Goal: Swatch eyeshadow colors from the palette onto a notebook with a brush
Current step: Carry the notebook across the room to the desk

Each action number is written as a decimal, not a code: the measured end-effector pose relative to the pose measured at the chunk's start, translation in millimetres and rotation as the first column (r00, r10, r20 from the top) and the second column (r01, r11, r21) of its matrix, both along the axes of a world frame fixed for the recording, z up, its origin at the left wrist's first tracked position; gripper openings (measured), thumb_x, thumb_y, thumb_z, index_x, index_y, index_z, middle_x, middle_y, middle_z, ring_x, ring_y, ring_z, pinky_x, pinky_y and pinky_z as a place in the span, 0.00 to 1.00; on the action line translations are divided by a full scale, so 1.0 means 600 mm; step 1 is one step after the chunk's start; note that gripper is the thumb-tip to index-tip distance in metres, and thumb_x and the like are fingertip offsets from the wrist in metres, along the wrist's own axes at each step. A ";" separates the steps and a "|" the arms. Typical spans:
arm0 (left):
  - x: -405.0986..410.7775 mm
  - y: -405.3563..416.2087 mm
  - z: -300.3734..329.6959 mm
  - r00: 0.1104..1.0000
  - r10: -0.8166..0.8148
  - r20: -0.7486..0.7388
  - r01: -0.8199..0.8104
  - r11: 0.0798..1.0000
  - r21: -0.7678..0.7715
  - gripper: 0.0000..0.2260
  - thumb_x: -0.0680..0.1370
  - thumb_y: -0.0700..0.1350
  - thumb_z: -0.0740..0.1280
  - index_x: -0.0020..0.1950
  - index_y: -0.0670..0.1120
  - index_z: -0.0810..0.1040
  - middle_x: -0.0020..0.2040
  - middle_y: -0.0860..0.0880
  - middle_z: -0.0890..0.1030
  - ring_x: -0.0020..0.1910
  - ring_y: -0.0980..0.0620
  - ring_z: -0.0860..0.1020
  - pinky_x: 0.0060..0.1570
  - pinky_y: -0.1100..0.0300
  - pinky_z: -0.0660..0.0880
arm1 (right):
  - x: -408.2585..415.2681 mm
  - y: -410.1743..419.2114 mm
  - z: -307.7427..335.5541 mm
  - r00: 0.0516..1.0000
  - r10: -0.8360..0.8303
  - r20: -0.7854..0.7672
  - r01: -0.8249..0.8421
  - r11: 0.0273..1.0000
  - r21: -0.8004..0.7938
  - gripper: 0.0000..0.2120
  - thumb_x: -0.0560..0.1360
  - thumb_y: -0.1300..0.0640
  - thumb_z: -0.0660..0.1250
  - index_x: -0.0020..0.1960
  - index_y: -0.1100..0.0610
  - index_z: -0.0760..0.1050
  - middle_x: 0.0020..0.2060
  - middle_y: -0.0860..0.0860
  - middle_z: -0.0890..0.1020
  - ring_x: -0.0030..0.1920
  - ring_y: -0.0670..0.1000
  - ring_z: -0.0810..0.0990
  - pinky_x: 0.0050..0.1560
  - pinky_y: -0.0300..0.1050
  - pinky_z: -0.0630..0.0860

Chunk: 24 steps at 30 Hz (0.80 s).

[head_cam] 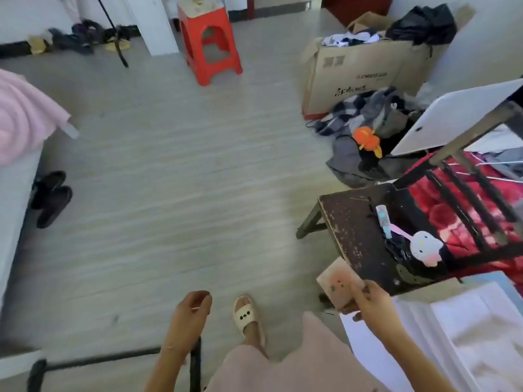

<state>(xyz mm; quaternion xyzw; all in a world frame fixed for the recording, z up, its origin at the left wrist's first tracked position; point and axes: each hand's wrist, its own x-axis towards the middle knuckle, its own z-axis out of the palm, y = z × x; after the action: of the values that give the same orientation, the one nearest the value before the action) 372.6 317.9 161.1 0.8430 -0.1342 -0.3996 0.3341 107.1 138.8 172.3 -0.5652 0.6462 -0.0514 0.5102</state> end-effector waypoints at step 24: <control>0.466 -0.171 0.018 0.994 0.075 -0.075 -0.075 0.997 -0.004 0.06 0.77 0.40 0.63 0.45 0.50 0.78 0.40 0.50 0.83 0.39 0.55 0.81 0.41 0.65 0.73 | 0.526 -0.319 0.019 0.921 0.362 -0.145 -0.383 0.910 -0.161 0.06 0.76 0.58 0.63 0.42 0.59 0.74 0.34 0.56 0.80 0.35 0.56 0.77 0.35 0.47 0.68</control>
<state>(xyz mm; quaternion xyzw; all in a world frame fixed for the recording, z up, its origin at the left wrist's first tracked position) 651.9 215.1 172.0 0.8309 -0.0913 -0.4176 0.3563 423.0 -52.4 183.9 -0.7253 0.5463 0.0187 0.4186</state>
